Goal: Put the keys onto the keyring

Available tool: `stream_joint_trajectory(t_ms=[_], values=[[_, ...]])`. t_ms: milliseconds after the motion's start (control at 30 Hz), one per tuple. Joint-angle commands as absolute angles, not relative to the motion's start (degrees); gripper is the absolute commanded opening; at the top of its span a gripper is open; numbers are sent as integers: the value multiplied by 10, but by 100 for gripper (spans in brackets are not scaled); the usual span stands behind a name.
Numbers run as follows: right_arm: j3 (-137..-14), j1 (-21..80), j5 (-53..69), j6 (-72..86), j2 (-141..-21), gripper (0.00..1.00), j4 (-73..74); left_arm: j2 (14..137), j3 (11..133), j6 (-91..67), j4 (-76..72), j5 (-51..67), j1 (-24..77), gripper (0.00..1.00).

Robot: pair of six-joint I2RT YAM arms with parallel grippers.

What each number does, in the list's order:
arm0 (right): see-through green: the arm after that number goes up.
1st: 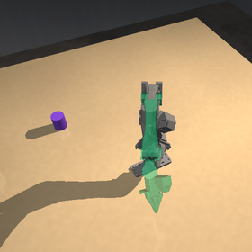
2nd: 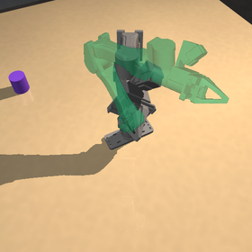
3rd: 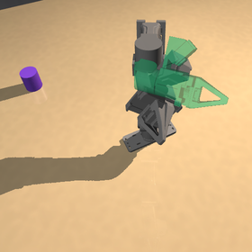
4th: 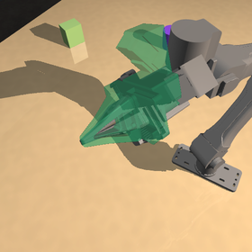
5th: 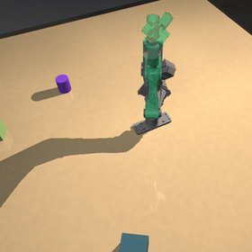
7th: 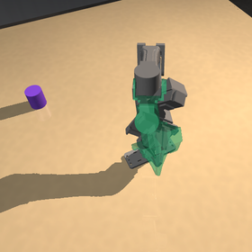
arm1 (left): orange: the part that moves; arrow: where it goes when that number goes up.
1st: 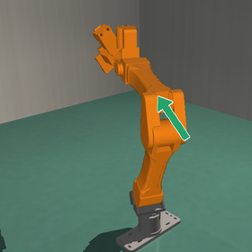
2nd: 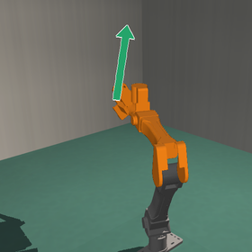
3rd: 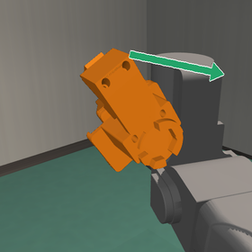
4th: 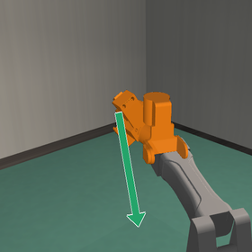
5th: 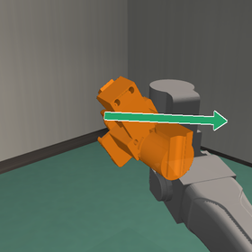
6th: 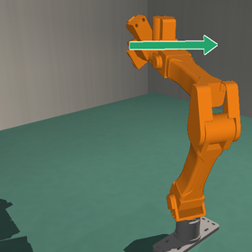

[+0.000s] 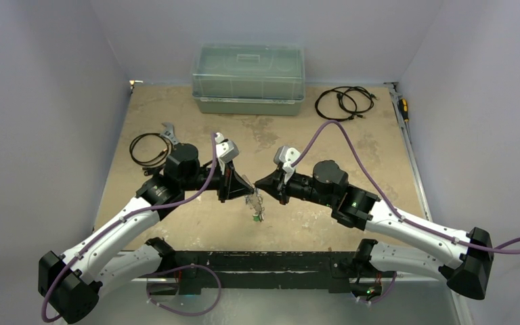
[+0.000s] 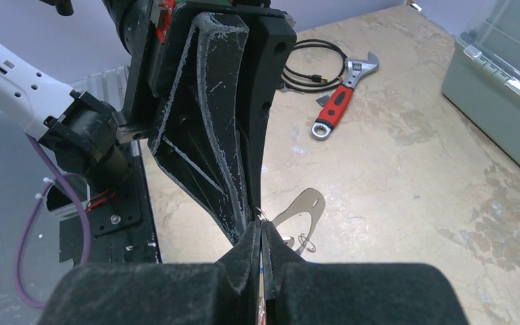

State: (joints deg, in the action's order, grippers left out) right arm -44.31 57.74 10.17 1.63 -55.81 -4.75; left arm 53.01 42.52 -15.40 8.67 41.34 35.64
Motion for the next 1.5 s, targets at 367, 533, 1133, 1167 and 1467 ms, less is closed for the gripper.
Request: stream_joint_trajectory(t_ms=[367,533,1133,1167,1467], values=[[-475,580,153,-14,-555,0,-75,529,428,-142,63,427,353,0],[-478,580,160,-15,-555,0,-78,531,429,-141,64,428,354,0],[-485,580,117,-12,-577,0,-57,526,428,-136,67,425,354,0],[-483,580,109,-12,-578,0,-56,525,428,-135,68,425,354,0],[-493,580,49,-4,-603,0,-28,520,427,-131,70,420,354,0]])
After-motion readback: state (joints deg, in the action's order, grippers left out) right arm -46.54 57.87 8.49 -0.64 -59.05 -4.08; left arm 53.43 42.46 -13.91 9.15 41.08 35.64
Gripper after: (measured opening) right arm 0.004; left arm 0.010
